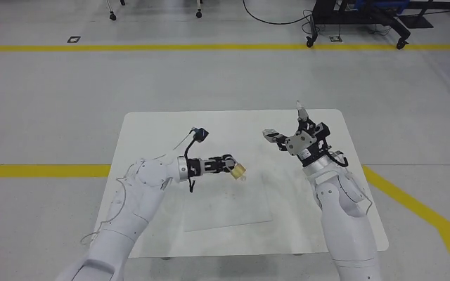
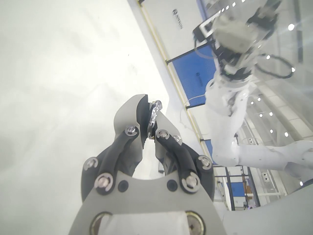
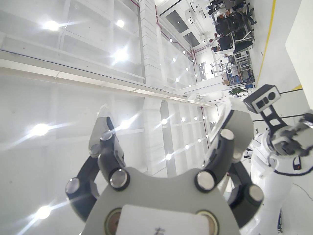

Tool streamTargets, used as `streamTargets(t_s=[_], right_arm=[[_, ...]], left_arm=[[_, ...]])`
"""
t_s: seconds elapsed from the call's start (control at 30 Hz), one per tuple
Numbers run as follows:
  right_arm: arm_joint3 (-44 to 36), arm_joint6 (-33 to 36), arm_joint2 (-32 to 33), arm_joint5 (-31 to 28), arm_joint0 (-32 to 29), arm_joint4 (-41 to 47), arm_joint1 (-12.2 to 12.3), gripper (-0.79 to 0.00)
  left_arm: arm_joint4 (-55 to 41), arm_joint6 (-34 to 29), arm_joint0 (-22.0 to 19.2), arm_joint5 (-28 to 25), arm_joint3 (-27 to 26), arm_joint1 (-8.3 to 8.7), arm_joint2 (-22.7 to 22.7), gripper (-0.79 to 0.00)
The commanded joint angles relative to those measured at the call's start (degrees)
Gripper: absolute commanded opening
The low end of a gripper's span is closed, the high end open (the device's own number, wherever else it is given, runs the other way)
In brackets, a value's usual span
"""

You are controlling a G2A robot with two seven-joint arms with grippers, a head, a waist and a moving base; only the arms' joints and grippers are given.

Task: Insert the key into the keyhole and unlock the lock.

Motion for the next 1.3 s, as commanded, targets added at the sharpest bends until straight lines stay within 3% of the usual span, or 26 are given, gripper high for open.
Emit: streamTargets(t_s=[0.0,0.13,0.17,0.2,0.23,0.27,0.47,0.67,0.87,0.97,1.13,1.27], right_arm=[[0.00,0.00,0.00,-0.01,0.00,-0.02,0.00,0.000],[0.00,0.00,0.00,-0.01,0.00,-0.02,0.00,0.000],[0.00,0.00,0.00,-0.01,0.00,-0.02,0.00,0.000],[0.00,0.00,0.00,-0.01,0.00,-0.02,0.00,0.000],[0.00,0.00,0.00,-0.01,0.00,-0.02,0.00,0.000],[0.00,0.00,0.00,-0.01,0.00,-0.02,0.00,0.000],[0.00,0.00,0.00,-0.01,0.00,-0.02,0.00,0.000],[0.00,0.00,0.00,-0.01,0.00,-0.02,0.00,0.000],[0.00,0.00,0.00,-0.01,0.00,-0.02,0.00,0.000],[0.00,0.00,0.00,-0.01,0.00,-0.02,0.00,0.000],[-0.60,0.27,-0.20,-0.65,0.00,-1.74,0.09,0.000],[-0.06,10.46,-0.98,-7.36,0.50,-14.58,1.21,0.000]], left_arm=[[2.89,-0.75,0.28,2.26,-1.13,0.01,1.55,-0.785],[6.45,-2.78,0.82,5.73,-3.03,-0.08,4.39,-0.785],[6.90,-3.79,0.91,6.90,-3.53,-0.08,4.97,-0.699],[7.42,-4.55,0.98,8.09,-3.97,-0.04,5.36,-0.465],[7.99,-5.07,1.05,9.17,-4.49,0.05,5.61,-0.372],[8.65,-5.44,1.20,10.13,-4.95,0.18,5.74,0.000],[5.57,-4.22,4.23,10.06,-10.02,1.51,2.19,0.000],[5.99,0.02,9.08,9.59,-18.59,4.29,-6.88,0.000],[20.46,11.97,16.36,6.64,-28.47,7.62,-19.16,0.000],[29.60,19.39,20.29,6.85,-31.97,8.58,-22.68,0.000],[32.44,27.55,25.42,7.61,-33.30,9.32,-26.70,0.000],[32.37,31.86,27.26,7.28,-30.90,9.73,-28.97,0.000]])
